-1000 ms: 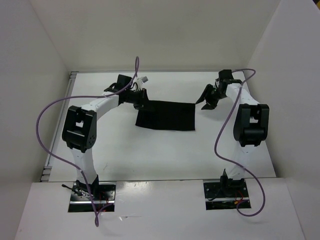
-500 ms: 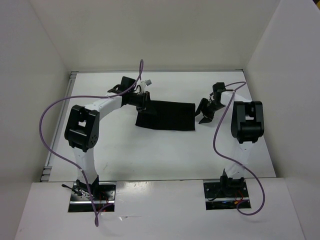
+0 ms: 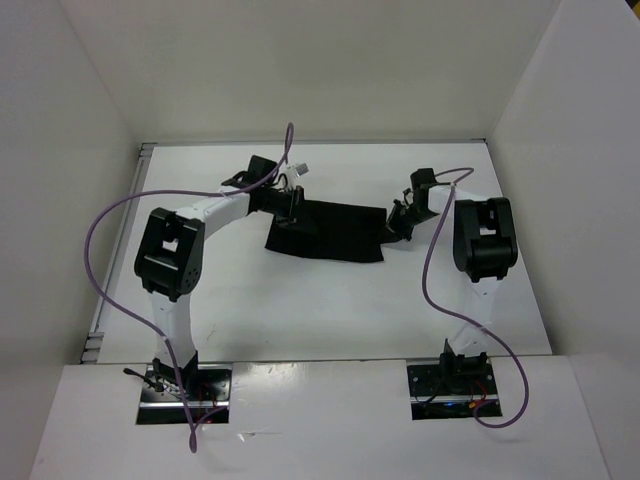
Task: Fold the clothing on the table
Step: Fold the skirt
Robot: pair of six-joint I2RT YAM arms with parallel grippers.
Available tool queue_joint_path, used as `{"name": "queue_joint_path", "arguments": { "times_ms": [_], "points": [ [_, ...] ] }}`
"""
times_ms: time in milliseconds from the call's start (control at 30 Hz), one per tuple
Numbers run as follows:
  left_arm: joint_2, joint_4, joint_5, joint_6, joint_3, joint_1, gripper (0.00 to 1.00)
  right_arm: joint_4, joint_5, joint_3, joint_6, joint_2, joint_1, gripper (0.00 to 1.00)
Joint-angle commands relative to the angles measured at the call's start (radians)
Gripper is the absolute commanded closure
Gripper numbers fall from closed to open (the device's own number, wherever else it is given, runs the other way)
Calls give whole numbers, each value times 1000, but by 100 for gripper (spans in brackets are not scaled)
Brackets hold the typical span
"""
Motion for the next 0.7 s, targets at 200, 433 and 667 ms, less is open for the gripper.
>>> {"name": "queue_joint_path", "arguments": {
  "times_ms": [200,433,667],
  "points": [
    [120,-37,-178,17,119,-110,95,33,106,-28,-11,3,20,100],
    [176,-77,-298,-2,165,-120,98,24,97,-28,-11,-6,30,100],
    [212,-120,-352,0,175,-140,98,15,97,-17,-20,-15,30,100]
  ]
}}
